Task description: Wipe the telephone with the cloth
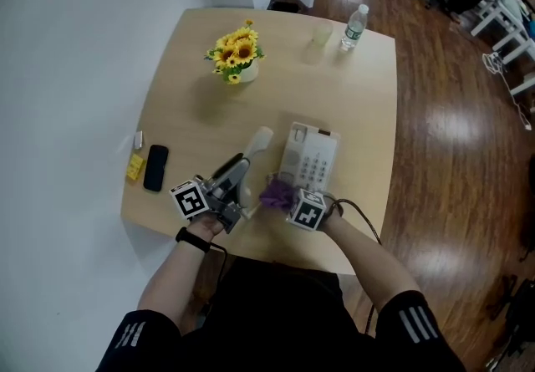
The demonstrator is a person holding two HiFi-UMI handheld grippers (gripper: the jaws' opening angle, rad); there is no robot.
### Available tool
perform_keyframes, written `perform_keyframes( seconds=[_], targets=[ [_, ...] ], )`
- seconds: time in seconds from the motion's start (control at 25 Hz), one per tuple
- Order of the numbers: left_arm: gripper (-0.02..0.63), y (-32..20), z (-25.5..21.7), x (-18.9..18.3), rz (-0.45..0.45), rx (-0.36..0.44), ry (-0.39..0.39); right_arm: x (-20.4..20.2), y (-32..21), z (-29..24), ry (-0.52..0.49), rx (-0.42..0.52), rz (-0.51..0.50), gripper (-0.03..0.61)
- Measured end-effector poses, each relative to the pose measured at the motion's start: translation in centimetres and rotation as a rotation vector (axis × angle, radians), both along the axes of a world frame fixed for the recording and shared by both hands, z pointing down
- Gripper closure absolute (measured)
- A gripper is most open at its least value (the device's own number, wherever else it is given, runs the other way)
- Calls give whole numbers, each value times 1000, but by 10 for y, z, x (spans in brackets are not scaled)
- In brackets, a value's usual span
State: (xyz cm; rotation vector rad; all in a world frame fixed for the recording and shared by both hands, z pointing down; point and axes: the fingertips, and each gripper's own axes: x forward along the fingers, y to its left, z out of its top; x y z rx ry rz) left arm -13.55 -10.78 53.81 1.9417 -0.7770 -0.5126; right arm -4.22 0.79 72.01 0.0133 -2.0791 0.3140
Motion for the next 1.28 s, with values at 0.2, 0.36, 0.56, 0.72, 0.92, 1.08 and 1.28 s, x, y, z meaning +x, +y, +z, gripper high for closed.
perform_keyframes(
  seconds=[0.2,0.36,0.56,0.72,0.92,1.08,1.28],
  targets=[
    [413,-10,18,14,19,-26,-29,17,12,-45,-223,-68,249,515],
    [413,-24,31,33,21,-19,-114,54,-1,-80,-354,-65,488,515],
    [413,-41,57,60,12,-41,-274,105,-25,-113,-442,-17,681,515],
    [413,-47,80,82,18,-49,-461,133,-41,-131,-495,4,792,515],
    [413,-56,108,95,0,-70,-682,147,-50,-141,-542,-13,834,515],
    [413,-58,121,107,26,-52,-872,147,-54,-147,-579,-25,831,515],
    [412,-55,143,120,61,-77,-1047,147,-60,-150,-610,-29,846,515]
  ],
)
